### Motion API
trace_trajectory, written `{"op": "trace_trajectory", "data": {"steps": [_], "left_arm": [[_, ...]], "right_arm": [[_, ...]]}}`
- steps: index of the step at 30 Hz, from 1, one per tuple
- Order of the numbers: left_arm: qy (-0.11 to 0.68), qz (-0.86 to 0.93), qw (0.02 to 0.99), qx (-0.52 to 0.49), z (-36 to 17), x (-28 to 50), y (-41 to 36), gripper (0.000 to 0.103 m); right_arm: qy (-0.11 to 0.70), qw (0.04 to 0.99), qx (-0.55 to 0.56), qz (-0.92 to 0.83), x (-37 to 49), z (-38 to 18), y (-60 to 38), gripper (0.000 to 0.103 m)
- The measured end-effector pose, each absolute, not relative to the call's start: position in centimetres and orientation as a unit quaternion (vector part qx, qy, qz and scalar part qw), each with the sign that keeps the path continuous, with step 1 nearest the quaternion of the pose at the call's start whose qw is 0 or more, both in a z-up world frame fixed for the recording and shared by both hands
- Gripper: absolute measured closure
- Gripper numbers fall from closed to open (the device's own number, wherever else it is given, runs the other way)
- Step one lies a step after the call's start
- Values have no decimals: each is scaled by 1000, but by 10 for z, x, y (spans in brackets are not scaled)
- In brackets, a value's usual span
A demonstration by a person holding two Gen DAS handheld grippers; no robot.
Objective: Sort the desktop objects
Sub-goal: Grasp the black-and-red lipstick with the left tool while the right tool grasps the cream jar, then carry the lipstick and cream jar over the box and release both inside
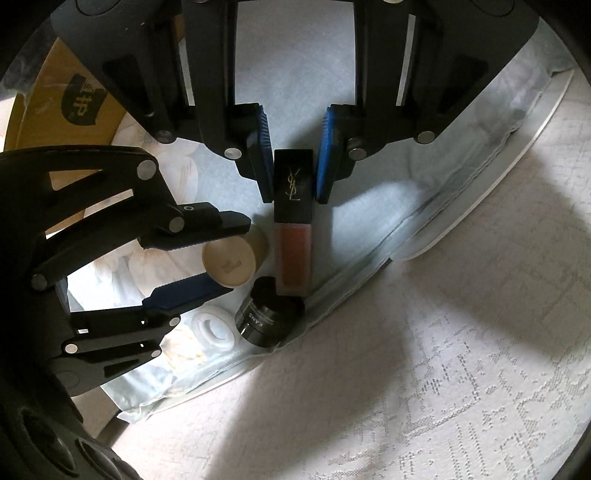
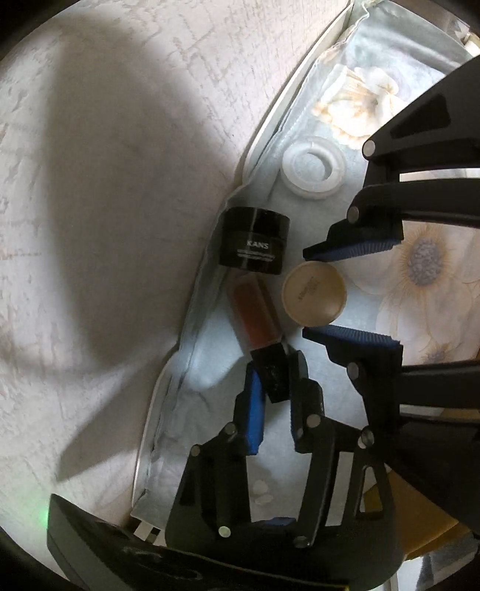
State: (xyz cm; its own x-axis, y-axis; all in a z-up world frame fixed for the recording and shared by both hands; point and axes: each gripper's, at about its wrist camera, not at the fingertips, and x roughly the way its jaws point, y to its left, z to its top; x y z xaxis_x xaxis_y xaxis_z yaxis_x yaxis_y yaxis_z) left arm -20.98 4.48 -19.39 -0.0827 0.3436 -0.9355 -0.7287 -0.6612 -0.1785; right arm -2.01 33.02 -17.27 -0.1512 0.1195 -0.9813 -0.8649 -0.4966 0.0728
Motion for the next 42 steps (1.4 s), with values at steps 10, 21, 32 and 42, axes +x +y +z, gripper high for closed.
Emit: {"op": "trace_trajectory", "data": {"steps": [10, 21, 32, 42], "left_arm": [[175, 727, 353, -563, -158, -200, 32, 86], [154, 766, 326, -532, -79, -172, 24, 86], [106, 801, 284, -517, -3, -100, 4, 86], [68, 818, 238, -519, 6, -27, -11, 86]], "right_arm": [[333, 368, -521, 694, -8, -128, 307, 72], [296, 353, -511, 726, 13, -53, 253, 72], [256, 336, -493, 760, 22, -5, 179, 72], [257, 293, -495, 777, 36, -31, 139, 72]]}}
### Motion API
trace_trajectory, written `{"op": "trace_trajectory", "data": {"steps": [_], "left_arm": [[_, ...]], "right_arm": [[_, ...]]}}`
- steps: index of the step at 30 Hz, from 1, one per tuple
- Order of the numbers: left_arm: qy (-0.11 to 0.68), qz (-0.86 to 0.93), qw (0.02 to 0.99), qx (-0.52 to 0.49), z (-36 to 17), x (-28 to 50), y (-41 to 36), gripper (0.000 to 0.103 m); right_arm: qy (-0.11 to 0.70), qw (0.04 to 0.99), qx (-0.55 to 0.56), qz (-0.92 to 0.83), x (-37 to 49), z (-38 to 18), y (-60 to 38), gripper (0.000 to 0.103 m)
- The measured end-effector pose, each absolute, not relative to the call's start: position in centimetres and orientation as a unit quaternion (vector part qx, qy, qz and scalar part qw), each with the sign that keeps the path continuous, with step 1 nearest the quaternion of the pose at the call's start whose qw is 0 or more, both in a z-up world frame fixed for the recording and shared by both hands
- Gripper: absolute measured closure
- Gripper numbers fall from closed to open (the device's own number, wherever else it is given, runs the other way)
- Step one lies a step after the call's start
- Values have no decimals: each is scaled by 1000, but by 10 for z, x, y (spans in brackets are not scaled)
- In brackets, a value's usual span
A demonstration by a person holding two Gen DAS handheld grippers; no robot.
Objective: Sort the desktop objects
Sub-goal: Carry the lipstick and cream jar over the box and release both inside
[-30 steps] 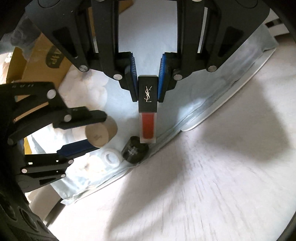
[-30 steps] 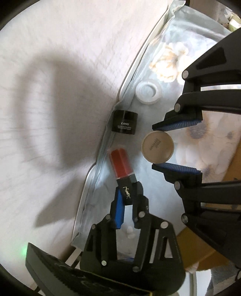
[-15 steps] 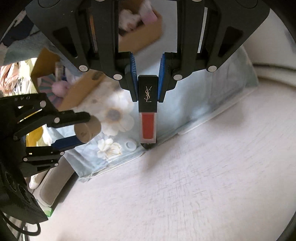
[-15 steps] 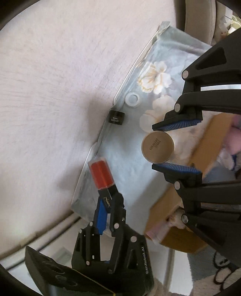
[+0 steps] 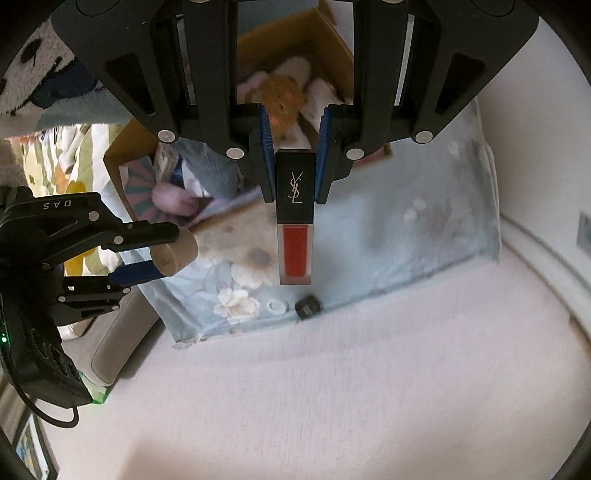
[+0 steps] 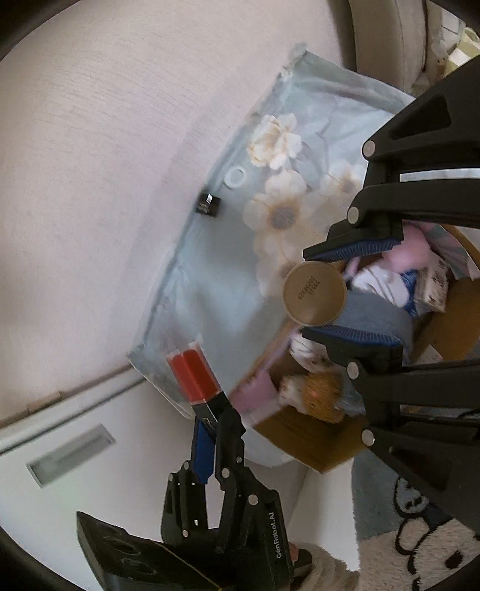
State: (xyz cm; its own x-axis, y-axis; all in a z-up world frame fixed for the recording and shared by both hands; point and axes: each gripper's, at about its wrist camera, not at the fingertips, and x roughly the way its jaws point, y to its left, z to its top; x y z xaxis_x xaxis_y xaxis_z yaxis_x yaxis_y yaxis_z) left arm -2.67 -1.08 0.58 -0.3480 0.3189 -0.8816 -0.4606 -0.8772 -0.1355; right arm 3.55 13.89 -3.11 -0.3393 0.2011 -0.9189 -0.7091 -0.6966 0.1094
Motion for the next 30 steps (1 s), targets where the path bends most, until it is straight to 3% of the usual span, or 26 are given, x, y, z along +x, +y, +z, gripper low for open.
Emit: {"op": "trace_trajectory", "data": {"steps": [18, 30], "left_arm": [[7, 821, 143, -553, -49, 40, -17, 86], [-2, 817, 138, -560, -61, 43, -17, 86]], "right_arm": [[294, 266, -514, 760, 64, -82, 99, 71], [294, 256, -527, 755, 67, -97, 95, 71]]}}
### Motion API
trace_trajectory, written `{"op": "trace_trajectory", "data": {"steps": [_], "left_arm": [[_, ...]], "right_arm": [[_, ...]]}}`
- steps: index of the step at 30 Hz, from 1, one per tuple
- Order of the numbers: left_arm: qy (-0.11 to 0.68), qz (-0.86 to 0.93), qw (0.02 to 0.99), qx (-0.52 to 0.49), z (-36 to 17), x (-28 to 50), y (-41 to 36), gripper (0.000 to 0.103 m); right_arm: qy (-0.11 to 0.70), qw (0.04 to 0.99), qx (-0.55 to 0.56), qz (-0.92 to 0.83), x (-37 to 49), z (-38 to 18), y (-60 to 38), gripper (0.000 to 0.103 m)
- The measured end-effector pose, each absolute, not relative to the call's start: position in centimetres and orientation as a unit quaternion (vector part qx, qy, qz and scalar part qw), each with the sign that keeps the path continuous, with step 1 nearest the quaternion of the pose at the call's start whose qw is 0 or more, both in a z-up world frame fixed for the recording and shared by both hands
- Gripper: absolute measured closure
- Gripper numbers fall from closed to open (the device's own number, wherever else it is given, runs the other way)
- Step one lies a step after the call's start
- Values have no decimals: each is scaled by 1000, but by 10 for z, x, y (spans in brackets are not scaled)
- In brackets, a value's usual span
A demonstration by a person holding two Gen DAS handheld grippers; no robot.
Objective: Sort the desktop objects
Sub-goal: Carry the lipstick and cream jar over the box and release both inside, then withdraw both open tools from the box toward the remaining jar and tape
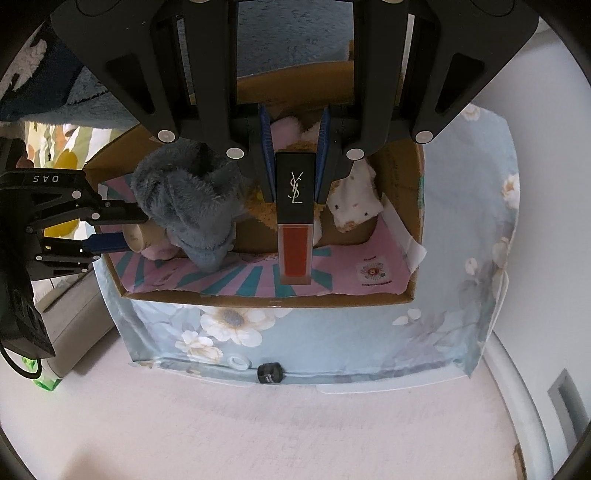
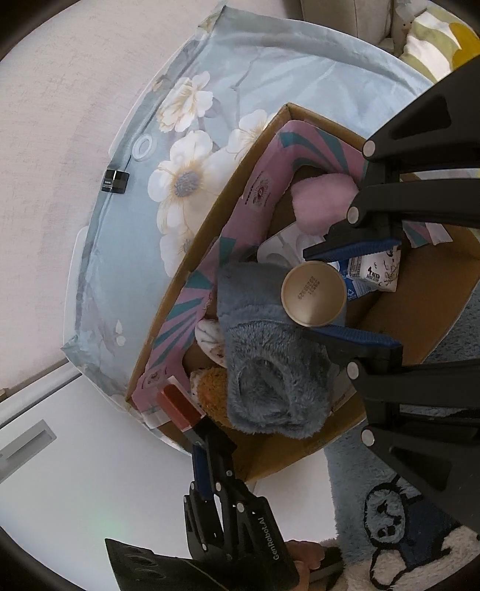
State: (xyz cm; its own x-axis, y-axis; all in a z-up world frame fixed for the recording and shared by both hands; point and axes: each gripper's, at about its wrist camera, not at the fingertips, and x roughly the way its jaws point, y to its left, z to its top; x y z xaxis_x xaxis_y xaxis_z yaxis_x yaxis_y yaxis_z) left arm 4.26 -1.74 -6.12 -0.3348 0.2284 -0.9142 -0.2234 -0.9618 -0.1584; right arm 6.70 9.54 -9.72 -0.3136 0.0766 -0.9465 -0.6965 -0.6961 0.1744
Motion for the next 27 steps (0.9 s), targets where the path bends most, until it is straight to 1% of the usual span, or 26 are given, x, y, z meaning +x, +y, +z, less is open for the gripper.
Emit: {"op": "trace_trajectory", "data": {"steps": [5, 6, 7, 8, 9, 10, 12, 25, 27], "left_arm": [[3, 820, 152, -551, -57, 43, -13, 85], [-4, 826, 162, -540, -52, 44, -12, 76], [-10, 828, 167, -535, -48, 44, -11, 46], [-14, 830, 170, -531, -44, 43, -10, 25], [-12, 838, 165, -521, -38, 43, -9, 1], [-10, 845, 165, -508, -34, 44, -9, 1], [-5, 849, 166, -502, -28, 41, -7, 1], [-9, 842, 168, -513, -30, 32, -16, 1], [-5, 842, 172, -511, -27, 30, -16, 1]], "right_arm": [[293, 249, -535, 752, 65, -100, 97, 71], [293, 245, -540, 750, 63, -101, 97, 71], [292, 246, -543, 748, 62, -102, 97, 65], [290, 250, -544, 747, 62, -102, 97, 52], [289, 251, -546, 745, 61, -102, 97, 46], [286, 254, -548, 744, 61, -102, 98, 35], [279, 266, -550, 741, 61, -101, 99, 27], [272, 295, -523, 752, 70, -85, 106, 26], [271, 314, -513, 751, 73, -78, 107, 26]]}}
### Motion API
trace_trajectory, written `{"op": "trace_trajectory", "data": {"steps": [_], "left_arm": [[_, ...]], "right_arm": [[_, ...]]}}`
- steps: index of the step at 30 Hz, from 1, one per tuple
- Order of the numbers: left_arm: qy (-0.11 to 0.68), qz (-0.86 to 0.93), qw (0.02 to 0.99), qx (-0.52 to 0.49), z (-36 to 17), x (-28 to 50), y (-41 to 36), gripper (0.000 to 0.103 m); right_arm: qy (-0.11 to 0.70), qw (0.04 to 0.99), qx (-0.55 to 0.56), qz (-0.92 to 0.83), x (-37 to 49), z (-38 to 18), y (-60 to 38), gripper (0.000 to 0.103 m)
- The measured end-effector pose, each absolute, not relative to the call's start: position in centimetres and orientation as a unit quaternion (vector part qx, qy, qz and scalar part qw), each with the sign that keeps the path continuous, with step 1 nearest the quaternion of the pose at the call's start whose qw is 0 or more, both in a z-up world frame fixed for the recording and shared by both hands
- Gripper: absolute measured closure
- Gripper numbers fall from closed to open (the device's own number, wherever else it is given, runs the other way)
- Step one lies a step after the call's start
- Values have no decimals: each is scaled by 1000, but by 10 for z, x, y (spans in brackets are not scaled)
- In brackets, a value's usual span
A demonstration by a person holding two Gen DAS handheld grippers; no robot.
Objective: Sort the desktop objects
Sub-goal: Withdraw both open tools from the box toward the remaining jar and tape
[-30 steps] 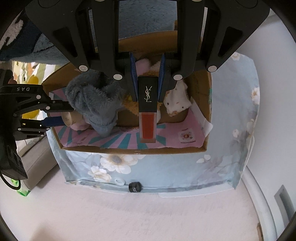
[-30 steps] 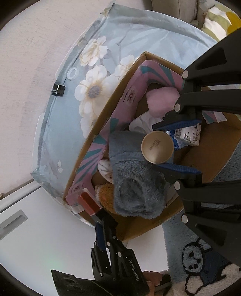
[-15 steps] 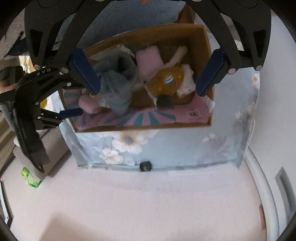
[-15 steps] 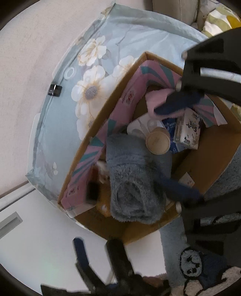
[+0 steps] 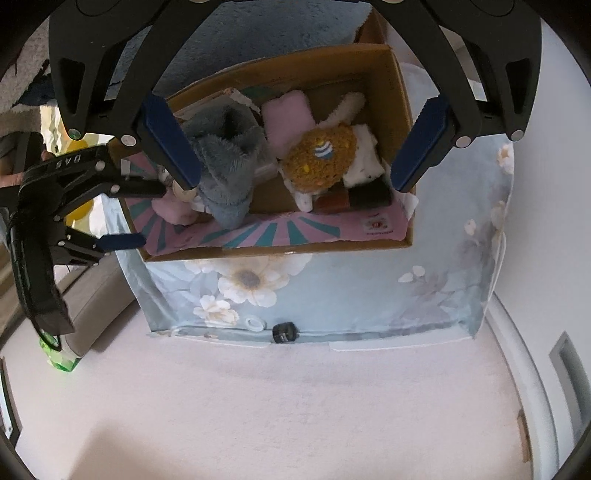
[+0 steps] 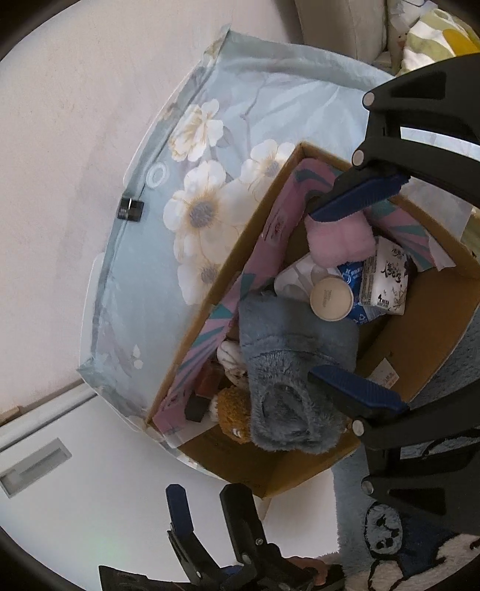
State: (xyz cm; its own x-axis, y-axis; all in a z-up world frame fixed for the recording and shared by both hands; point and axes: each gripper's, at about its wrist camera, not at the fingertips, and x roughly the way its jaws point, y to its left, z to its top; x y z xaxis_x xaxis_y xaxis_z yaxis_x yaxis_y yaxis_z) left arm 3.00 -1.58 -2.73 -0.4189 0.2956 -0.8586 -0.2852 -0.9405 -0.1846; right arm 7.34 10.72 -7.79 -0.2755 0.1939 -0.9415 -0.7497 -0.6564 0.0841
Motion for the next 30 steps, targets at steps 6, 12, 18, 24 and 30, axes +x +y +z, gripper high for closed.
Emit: {"op": "trace_trajectory", "data": {"steps": [6, 12, 18, 24, 30], "left_arm": [[6, 850, 184, -493, -17, 21, -19, 1], [12, 855, 190, -483, -7, 4, -23, 1], [22, 852, 215, -477, 6, -23, -18, 1], [36, 860, 212, -462, 23, -58, -8, 1], [1, 846, 214, -488, 9, -107, 5, 1]], "right_arm": [[244, 388, -470, 754, 92, -47, 125, 26], [262, 422, -472, 728, 111, -49, 146, 26], [270, 434, -467, 722, 122, -47, 158, 26], [244, 441, -466, 727, 120, -38, 174, 26], [269, 415, -430, 755, 125, -41, 209, 26]]}}
